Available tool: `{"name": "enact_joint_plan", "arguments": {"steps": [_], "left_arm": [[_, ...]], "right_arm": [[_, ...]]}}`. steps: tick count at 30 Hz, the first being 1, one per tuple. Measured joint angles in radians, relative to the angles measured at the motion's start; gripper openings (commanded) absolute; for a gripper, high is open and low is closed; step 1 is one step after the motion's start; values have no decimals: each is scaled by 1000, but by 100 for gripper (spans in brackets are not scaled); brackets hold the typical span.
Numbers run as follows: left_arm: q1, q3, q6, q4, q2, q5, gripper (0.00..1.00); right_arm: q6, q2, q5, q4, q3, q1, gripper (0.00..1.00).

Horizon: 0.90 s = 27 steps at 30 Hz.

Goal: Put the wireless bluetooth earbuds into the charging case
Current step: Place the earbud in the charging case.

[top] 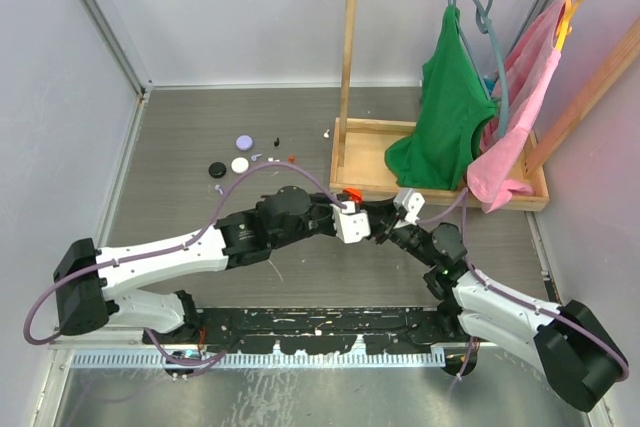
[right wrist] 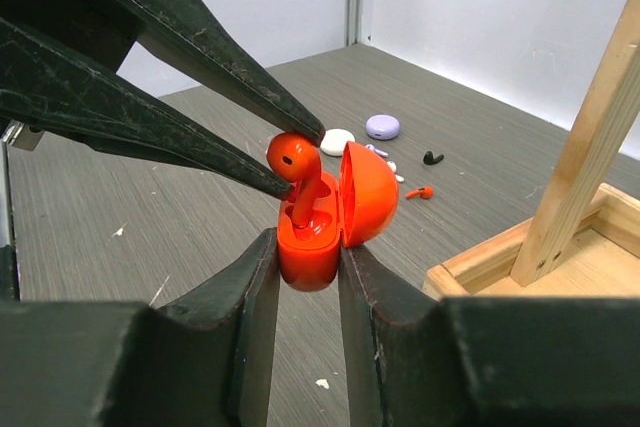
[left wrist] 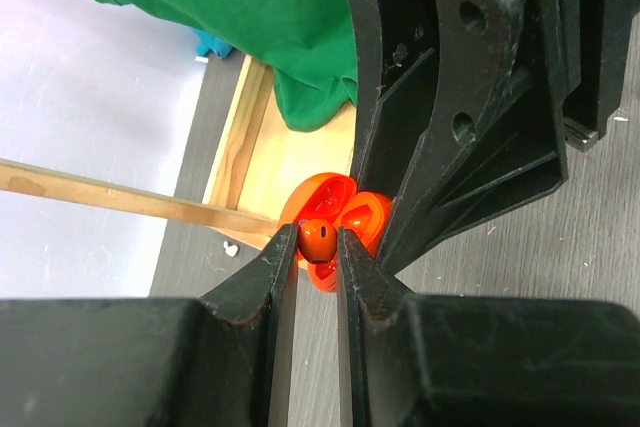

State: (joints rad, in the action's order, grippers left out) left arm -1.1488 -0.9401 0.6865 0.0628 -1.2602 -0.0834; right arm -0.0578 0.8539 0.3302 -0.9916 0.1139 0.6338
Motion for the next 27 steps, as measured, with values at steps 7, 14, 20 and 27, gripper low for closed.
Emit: {"name": "enact_joint_plan", "arguments": {"steps": [7,14,20,27], "left_arm": [[-14,-73,7,-89,-45,-55,18],[-20,-135,10,-185,-63,-82,17],[-21,-178,-2,-239,-85,-95,17],[-22,-230,-52,-296,-125,-121,17]], "right_arm": [[0,11,-6,2,0,0,4],[0,11,-3,-3,0,0,4],[0,13,-2,-3,0,0,4],[0,28,-3,-5,0,0,4]]}}
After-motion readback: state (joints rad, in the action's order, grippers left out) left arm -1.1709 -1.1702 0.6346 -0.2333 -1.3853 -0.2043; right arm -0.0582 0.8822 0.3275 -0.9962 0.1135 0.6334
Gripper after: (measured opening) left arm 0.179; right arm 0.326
